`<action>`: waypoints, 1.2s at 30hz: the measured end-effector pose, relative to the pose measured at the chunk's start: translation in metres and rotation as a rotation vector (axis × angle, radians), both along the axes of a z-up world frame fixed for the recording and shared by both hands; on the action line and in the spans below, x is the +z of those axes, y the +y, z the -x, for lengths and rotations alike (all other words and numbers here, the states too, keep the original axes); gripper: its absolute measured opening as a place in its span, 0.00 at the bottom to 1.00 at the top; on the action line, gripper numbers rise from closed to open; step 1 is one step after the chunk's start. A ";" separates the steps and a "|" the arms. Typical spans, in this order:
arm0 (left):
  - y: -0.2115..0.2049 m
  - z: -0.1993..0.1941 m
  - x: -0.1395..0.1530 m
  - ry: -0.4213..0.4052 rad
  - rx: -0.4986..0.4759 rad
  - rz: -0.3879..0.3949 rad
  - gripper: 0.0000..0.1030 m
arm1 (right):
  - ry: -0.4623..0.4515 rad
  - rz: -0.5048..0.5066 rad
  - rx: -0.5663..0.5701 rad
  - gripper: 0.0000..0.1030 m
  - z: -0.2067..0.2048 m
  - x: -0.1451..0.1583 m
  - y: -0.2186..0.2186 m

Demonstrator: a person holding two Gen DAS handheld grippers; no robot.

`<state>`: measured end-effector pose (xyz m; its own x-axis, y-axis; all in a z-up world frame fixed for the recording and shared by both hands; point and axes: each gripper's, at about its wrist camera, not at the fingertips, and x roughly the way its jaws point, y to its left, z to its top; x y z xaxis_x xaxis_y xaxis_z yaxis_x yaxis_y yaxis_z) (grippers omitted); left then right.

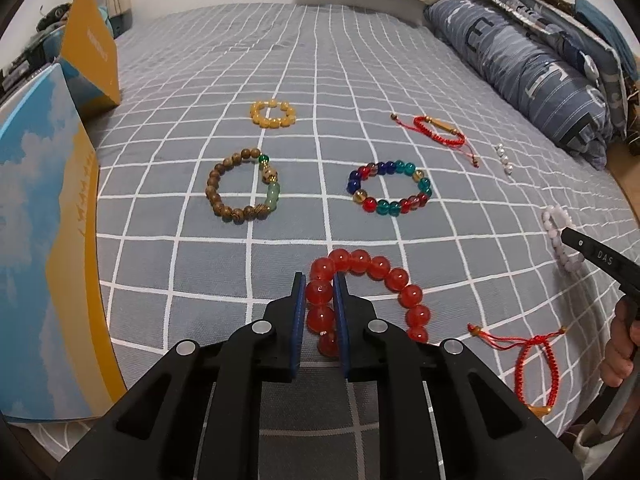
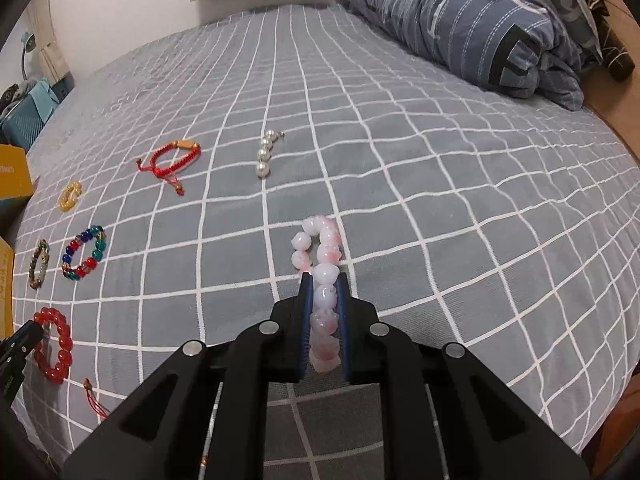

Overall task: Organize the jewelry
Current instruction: 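Carry both held bracelets over the open white box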

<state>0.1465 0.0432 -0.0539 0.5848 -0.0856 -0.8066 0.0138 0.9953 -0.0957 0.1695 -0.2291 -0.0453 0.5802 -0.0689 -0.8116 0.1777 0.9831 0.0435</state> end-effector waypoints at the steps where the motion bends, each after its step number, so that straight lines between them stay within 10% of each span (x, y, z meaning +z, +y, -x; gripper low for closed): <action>1: 0.000 0.001 0.002 -0.005 -0.002 0.003 0.13 | -0.004 0.000 -0.001 0.11 0.000 0.001 0.000; 36: -0.001 0.033 0.061 -0.193 -0.009 -0.008 0.13 | -0.177 0.061 0.064 0.11 0.031 0.050 0.043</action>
